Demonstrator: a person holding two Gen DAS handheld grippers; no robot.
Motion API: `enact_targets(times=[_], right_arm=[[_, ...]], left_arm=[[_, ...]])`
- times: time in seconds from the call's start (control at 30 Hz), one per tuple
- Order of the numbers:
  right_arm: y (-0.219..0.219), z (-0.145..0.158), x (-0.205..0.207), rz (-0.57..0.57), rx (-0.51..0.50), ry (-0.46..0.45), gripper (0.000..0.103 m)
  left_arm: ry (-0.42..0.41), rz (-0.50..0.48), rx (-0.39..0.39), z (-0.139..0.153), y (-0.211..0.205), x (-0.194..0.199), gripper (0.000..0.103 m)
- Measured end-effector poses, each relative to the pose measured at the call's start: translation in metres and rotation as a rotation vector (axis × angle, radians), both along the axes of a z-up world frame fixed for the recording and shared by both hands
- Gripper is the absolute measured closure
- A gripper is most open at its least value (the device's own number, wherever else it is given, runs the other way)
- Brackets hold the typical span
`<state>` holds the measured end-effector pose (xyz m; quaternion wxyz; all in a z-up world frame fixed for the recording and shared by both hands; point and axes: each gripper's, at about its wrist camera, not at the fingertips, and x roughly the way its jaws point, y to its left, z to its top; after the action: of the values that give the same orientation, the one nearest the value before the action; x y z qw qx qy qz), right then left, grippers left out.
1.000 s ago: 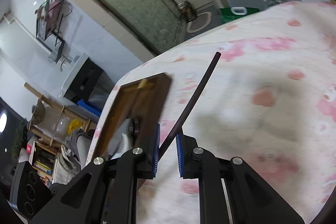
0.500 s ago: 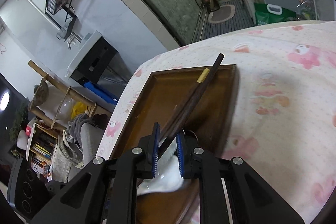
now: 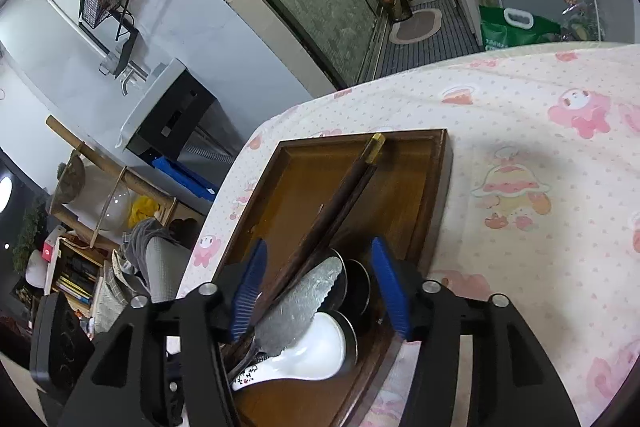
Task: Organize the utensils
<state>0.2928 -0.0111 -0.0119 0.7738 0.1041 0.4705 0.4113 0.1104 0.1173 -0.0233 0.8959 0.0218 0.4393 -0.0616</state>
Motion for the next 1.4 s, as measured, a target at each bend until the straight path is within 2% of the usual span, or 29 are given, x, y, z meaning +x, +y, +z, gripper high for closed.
enact_targets(times=[0.03,0.1,0.13,0.2,0.27,0.3,0.37,0.4,0.47,0.53,0.7,0.93,1.2,1.4], right_arm=[[-0.001,0.001,-0.002,0.004,-0.002,-0.008,0.039],[-0.003,0.003,-0.006,0.016,-0.001,-0.009,0.033],[-0.005,0.003,-0.009,0.024,0.002,-0.008,0.031],[-0.009,0.004,-0.014,0.030,-0.001,-0.016,0.028],[-0.017,0.009,-0.022,0.035,-0.002,-0.044,0.026],[-0.024,0.013,-0.030,0.040,0.001,-0.071,0.023],[-0.037,0.022,-0.046,0.049,0.001,-0.147,0.019],[-0.047,0.027,-0.058,0.051,0.000,-0.207,0.015],[-0.065,0.034,-0.081,0.062,-0.005,-0.308,0.012],[-0.080,0.037,-0.101,0.076,-0.014,-0.385,0.008],[-0.126,0.037,-0.139,0.052,-0.023,-0.530,0.005],[-0.161,0.033,-0.175,-0.005,-0.018,-0.739,0.003],[-0.163,0.019,-0.184,-0.014,-0.014,-0.786,0.003],[-0.162,0.020,-0.189,-0.034,-0.034,-0.806,0.003]], left_arm=[[0.000,0.003,-0.001,-0.001,0.000,-0.001,0.087],[-0.007,0.011,0.004,-0.002,0.000,-0.004,0.060],[-0.008,0.010,-0.002,-0.003,0.000,-0.005,0.054],[-0.027,0.016,0.006,-0.002,-0.001,-0.009,0.032],[-0.060,0.024,0.005,0.001,-0.002,-0.016,0.024],[-0.088,0.025,-0.016,0.004,-0.002,-0.023,0.016],[-0.156,0.038,-0.045,0.011,-0.005,-0.036,0.007],[-0.218,0.052,-0.073,0.018,-0.008,-0.047,0.005],[-0.289,0.060,-0.103,0.025,-0.016,-0.061,0.003],[-0.371,0.044,-0.076,0.031,-0.034,-0.077,0.003],[-0.443,-0.011,0.006,0.029,-0.079,-0.099,0.003],[-0.565,0.017,-0.005,0.028,-0.093,-0.118,0.003],[-0.618,0.037,-0.064,0.032,-0.086,-0.130,0.003],[-0.605,0.060,-0.041,0.031,-0.088,-0.127,0.003]])
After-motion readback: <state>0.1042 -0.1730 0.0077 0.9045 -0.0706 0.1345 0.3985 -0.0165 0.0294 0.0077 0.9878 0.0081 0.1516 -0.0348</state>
